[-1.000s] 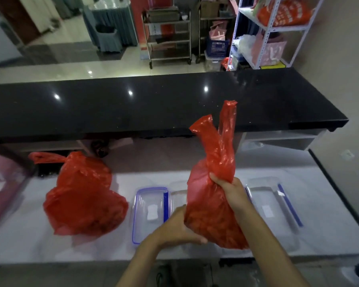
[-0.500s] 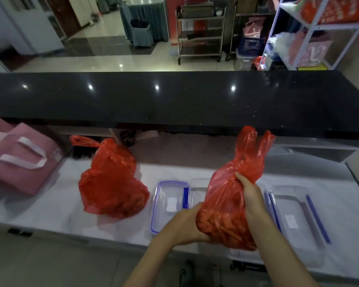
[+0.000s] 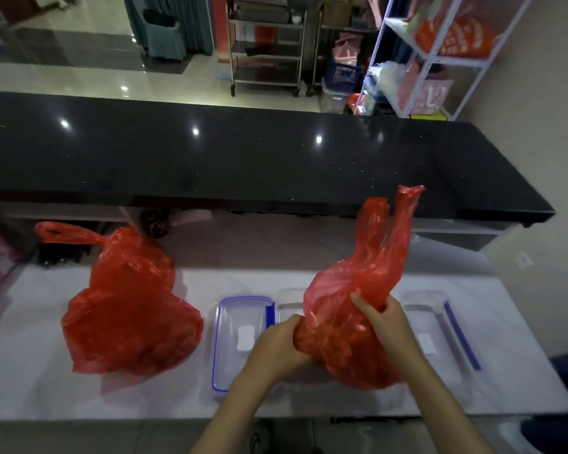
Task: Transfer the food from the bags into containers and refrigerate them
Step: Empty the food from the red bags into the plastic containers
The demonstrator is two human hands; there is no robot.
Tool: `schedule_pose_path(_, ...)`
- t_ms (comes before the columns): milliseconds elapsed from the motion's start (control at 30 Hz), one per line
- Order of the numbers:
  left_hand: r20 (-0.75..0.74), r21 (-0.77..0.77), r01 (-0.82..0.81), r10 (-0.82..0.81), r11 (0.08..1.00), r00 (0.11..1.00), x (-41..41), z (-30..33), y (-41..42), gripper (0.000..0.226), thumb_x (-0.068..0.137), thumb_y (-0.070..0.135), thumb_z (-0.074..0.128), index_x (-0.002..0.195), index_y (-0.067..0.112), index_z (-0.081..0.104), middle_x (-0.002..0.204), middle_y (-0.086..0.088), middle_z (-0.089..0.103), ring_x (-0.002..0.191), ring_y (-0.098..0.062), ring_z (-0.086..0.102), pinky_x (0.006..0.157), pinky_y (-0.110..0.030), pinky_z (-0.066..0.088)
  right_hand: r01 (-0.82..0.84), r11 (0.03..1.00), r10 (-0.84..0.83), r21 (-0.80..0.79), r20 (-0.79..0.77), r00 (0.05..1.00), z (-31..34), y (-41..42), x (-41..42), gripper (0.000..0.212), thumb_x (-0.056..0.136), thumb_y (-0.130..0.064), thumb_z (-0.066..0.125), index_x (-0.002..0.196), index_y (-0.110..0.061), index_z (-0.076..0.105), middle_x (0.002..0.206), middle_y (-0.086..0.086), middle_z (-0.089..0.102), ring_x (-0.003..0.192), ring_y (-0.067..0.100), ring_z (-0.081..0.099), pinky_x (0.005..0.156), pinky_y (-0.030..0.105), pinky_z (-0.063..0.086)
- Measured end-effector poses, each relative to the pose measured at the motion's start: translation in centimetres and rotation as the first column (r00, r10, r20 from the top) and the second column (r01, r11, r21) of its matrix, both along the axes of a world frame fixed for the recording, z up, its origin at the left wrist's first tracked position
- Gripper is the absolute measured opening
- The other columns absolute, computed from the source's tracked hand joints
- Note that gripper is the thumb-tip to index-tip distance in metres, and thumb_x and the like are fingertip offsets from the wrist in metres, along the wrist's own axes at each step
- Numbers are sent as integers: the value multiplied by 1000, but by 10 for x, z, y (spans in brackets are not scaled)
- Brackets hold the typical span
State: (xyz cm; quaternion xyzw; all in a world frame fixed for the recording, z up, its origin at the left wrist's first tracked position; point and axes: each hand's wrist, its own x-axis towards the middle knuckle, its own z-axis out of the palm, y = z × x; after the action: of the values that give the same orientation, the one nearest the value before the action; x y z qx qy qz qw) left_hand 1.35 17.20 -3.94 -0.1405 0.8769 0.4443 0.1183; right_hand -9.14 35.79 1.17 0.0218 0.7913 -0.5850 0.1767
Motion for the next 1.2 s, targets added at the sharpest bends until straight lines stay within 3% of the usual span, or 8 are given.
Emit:
schedule_pose_path(200,52,-7,39,-39,999,998,-7,-10,-8,63,73,69,67,127,40,54,111,10,72,98,-14,67,90,-38,59,-311,932,313,186,21,950,-25,50,10,59,79,-48,84,130,-45,55,119,-30,69,113,-7,64,97,18,50)
schedule_pose_path(333,90,3,69,-69,998,994,-9,-12,-12,67,73,69,68,131,42,50,115,7,72,102,-18,67,91,-38,58,-465,845,428,264,188,884,-39,64,19,92,70,-62,86,144,-50,33,135,-30,53,120,-9,54,105,21,46)
schedule_pose_path(433,121,46,98,-103,994,987,-11,-11,-13,75,71,68,66,139,50,40,121,7,71,106,-18,67,95,-41,58,-454,836,416,309,185,891,-44,63,24,83,67,-55,90,134,-41,42,127,-29,55,107,-18,55,87,3,44)
schedule_pose_path(667,108,173,142,-162,975,981,-11,5,-10,94,83,47,74,153,63,13,131,11,63,109,-9,61,90,-23,49,-242,905,261,350,-7,965,-56,48,32,65,61,-76,78,109,-35,60,104,-25,65,98,-2,64,94,31,53)
schedule_pose_path(733,112,246,100,-131,964,985,-8,4,-6,88,85,51,72,153,60,17,134,14,59,111,-7,61,91,-22,51,-179,919,230,352,-108,967,-59,44,29,59,58,-82,75,96,-38,64,95,-23,70,94,-1,67,88,29,55)
schedule_pose_path(900,160,373,-57,-4,926,987,2,0,5,67,81,54,75,139,58,42,127,23,67,113,-2,66,102,-35,57,-166,886,298,434,-258,919,-36,27,28,24,85,-38,79,93,-39,57,89,-26,61,84,-9,59,71,5,40)
schedule_pose_path(1033,215,485,-163,63,859,975,9,-6,0,67,81,44,76,141,43,48,125,16,70,113,-6,69,104,-38,56,-241,835,416,495,-281,865,-18,15,23,21,91,-51,68,106,-43,56,95,-31,57,88,-6,59,78,14,45)
schedule_pose_path(1200,382,693,-382,138,612,914,26,0,4,44,98,33,70,139,27,54,120,-4,77,107,-27,76,92,-51,62,-344,668,562,660,-144,815,-4,1,10,29,88,-68,56,103,-42,58,91,-23,57,87,2,61,80,26,53)
